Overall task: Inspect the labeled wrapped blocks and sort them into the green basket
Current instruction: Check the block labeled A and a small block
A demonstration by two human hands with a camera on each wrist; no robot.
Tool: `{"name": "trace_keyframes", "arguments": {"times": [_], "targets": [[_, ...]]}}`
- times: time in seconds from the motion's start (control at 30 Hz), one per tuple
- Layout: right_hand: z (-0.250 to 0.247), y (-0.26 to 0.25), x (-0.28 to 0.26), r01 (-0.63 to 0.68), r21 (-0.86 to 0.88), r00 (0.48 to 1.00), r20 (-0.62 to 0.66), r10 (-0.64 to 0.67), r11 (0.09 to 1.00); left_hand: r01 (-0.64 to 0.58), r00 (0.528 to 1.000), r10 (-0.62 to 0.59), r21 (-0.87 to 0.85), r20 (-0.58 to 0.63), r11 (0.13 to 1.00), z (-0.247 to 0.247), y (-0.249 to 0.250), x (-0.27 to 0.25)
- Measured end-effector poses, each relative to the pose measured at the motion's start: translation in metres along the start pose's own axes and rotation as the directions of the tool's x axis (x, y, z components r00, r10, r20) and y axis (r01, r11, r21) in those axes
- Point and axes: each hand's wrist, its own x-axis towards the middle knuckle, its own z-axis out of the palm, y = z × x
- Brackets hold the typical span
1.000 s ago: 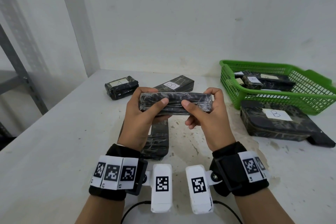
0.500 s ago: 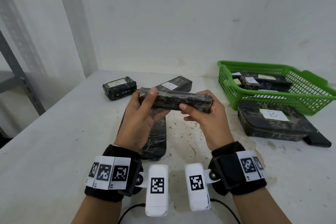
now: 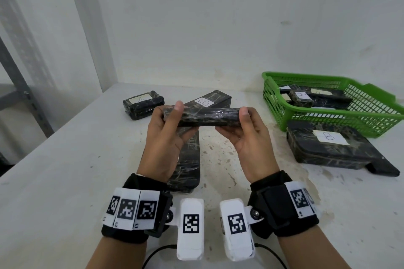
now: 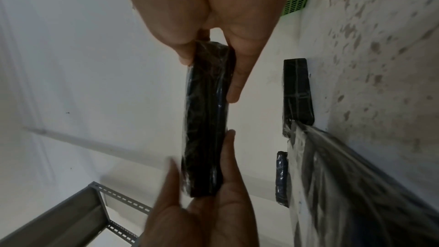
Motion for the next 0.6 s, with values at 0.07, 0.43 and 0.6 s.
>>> {"name": "trace_keyframes", "arguments": {"times": [0.07, 0.43, 0.6], "targets": [[-0.0006, -0.0001, 0.0006, -0.004, 0.016, 1.0, 0.022, 0.004, 1.0, -0.038, 0.998, 0.04, 0.053, -0.041, 0.998, 0.001, -0.0022, -0.0006], [0.0001, 0.004, 0.002, 0.106, -0.103, 0.994, -0.005, -0.107, 0.989, -0.033, 0.999, 0.033, 0.021, 0.012, 0.999, 0.0023, -0.0023, -0.0022], [0.0028, 0.0053, 0.001, 0.061, -0.077, 0.998, -0.002, -0.061, 0.995, -0.063, 0.997, 0.067, 0.08, -0.05, 0.995, 0.0007, -0.0058, -0.0014]]}}
